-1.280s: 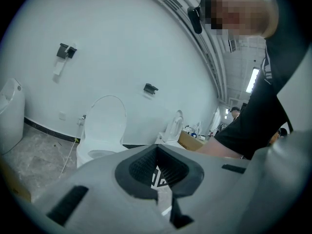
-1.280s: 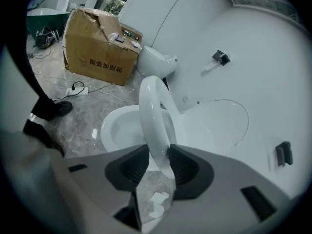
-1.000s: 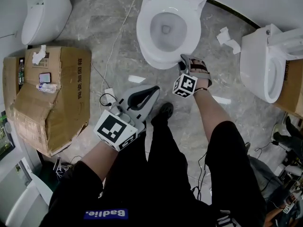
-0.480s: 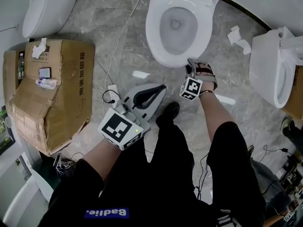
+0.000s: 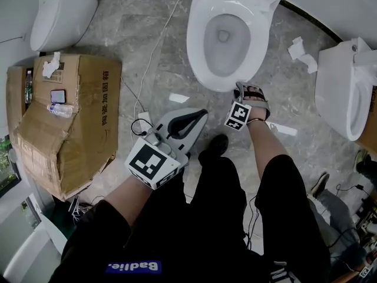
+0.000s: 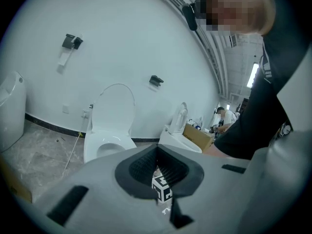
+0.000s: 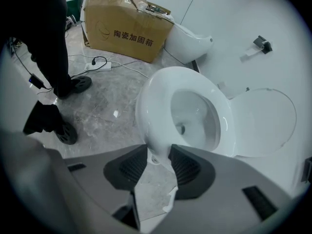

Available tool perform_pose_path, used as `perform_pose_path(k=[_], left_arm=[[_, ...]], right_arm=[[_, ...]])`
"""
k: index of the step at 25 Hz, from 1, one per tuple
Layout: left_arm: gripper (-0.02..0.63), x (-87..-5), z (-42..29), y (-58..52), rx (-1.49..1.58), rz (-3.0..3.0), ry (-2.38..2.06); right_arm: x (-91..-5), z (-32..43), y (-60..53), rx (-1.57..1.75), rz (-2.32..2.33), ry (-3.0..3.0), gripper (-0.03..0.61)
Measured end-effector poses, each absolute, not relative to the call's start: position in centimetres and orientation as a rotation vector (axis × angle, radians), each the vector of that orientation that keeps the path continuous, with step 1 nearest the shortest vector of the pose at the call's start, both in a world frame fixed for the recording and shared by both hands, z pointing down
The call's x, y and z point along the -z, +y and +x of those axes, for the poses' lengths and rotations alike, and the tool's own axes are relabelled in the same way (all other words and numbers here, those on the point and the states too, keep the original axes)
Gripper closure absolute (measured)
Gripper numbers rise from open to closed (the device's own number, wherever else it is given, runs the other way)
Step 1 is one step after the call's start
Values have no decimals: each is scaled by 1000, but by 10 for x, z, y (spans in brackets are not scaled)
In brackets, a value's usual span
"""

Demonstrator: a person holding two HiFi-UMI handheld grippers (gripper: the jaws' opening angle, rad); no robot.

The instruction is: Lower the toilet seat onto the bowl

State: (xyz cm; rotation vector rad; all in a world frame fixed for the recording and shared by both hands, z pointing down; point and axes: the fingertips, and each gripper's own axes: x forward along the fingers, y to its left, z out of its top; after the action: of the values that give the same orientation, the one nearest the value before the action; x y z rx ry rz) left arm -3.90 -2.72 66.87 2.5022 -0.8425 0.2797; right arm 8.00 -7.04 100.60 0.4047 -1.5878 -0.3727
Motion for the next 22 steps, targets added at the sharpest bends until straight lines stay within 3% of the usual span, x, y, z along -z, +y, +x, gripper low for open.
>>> perform_pose_path(k=[11,22], left_arm=[[603,-645,-52,-30,-286,2530,-840],[603,-523,-61,-3,-269,2598,-780]], right_arm=[[-981,73,-70,306,489,-1601,430],[-764,50,-14,-27,849,-1805,431]])
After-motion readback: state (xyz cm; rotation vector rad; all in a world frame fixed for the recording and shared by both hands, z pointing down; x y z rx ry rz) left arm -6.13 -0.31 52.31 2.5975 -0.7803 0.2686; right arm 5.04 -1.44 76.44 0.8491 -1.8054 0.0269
